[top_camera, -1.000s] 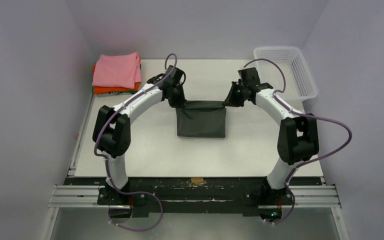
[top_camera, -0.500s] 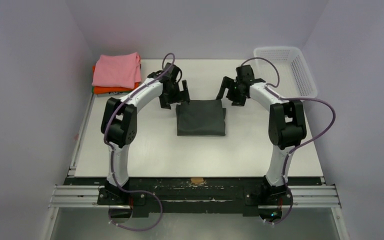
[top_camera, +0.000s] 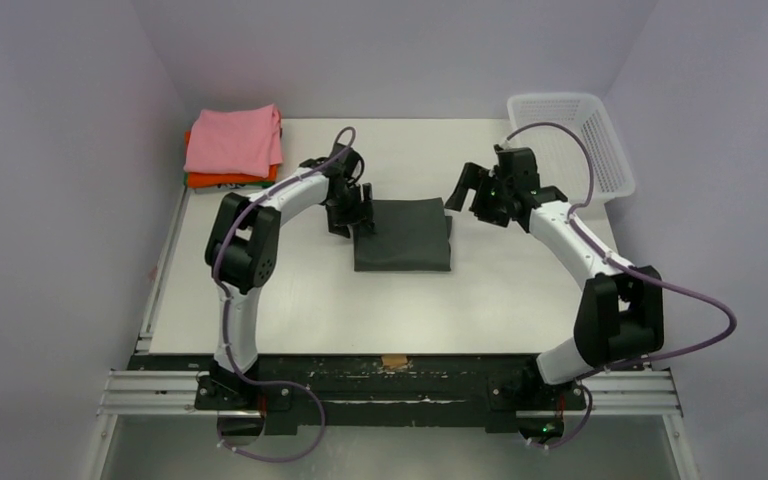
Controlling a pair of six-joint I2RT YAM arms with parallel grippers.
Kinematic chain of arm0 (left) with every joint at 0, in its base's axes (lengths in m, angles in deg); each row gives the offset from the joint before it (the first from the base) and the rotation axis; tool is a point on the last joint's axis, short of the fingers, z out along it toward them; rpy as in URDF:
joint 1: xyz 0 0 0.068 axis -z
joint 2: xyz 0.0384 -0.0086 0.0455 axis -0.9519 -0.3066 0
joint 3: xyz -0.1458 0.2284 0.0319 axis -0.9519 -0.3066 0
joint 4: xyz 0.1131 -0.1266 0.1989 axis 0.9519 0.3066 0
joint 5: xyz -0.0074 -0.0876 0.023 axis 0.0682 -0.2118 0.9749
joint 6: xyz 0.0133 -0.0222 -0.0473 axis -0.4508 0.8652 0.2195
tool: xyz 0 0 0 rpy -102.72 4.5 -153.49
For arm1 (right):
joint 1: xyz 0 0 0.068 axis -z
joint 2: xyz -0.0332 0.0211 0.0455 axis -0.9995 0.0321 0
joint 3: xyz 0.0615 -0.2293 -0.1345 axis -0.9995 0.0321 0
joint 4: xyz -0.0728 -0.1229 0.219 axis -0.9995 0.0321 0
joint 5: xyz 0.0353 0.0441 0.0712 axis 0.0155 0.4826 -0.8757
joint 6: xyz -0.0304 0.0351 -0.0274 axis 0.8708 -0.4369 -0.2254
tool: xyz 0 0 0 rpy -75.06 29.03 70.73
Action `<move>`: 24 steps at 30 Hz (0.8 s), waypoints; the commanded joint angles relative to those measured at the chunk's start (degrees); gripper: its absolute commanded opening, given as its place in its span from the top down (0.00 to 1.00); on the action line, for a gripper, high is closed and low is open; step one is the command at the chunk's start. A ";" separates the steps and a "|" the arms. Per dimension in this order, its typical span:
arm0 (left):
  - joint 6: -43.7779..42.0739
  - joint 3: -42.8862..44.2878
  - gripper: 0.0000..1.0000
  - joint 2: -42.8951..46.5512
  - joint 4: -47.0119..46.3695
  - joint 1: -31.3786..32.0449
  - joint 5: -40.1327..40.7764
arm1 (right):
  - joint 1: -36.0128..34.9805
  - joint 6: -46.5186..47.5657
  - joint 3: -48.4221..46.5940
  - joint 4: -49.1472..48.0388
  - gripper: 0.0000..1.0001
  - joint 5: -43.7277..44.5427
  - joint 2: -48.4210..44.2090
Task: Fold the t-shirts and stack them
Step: Put the neatly folded tshirt into the corner of the board with the left arm
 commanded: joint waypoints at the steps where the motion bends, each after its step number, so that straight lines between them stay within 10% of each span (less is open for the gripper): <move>1: -0.13 -0.65 0.36 -1.76 -2.92 1.24 -3.16 | 0.11 0.85 1.62 -0.23 0.09 1.16 -5.11; 5: 0.33 2.59 0.57 -3.91 -0.96 3.10 -3.23 | 0.10 1.07 2.29 0.67 0.09 2.89 -8.05; 9: 0.16 5.59 1.00 -5.15 0.79 5.04 0.85 | 0.10 1.64 3.63 0.42 0.09 4.16 -10.86; 24: -25.91 21.32 1.00 -4.20 4.34 3.32 45.45 | 0.12 6.54 8.73 -2.77 0.07 13.31 -18.53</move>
